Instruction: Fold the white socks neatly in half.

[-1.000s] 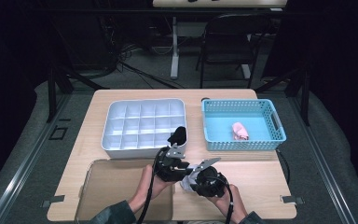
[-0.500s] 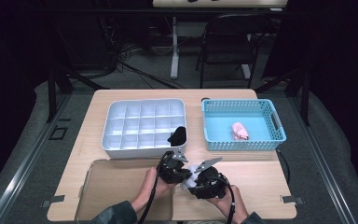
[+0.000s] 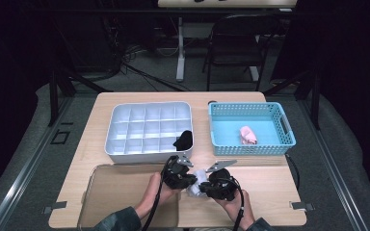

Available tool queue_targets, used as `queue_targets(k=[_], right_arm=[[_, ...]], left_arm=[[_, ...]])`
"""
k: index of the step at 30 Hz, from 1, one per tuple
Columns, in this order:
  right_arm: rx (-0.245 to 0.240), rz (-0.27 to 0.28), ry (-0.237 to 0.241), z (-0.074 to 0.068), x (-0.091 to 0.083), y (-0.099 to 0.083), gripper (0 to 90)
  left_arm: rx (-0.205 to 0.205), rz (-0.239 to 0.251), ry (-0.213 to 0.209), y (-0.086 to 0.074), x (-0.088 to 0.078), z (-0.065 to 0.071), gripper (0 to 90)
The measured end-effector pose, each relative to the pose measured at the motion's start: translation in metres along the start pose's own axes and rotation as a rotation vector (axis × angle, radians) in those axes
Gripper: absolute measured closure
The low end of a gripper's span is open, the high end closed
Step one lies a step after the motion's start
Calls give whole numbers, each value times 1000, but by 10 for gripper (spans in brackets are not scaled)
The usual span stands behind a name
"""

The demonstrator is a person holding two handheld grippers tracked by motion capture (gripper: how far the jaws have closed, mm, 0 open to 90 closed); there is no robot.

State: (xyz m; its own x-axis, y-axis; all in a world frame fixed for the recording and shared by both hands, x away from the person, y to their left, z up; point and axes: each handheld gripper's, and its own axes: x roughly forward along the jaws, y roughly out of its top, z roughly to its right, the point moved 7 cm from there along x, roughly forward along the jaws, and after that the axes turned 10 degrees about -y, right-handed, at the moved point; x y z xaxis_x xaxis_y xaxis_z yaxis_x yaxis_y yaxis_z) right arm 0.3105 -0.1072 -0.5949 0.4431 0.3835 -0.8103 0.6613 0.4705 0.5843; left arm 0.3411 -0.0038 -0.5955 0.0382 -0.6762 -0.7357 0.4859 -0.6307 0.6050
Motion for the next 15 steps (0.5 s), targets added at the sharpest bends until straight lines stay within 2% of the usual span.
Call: queue_targets(k=[3,6,9,12,15], right_arm=[[1,-5,-17,0,5,-1,856],[-11,-7,-30,0,8,-3,864],[-18,-7,-39,-1,9,-3,866],[-20,-7,-46,-2,9,-3,866],[-23,-7,-46,-2,9,-3,866]], left_arm=[[1,-2,-2,0,-1,0,828],[-21,17,-4,2,-4,-2,787],[-42,25,6,4,-7,-6,700],[-75,32,26,4,-7,-13,550],[-132,22,-7,1,-4,-19,464]])
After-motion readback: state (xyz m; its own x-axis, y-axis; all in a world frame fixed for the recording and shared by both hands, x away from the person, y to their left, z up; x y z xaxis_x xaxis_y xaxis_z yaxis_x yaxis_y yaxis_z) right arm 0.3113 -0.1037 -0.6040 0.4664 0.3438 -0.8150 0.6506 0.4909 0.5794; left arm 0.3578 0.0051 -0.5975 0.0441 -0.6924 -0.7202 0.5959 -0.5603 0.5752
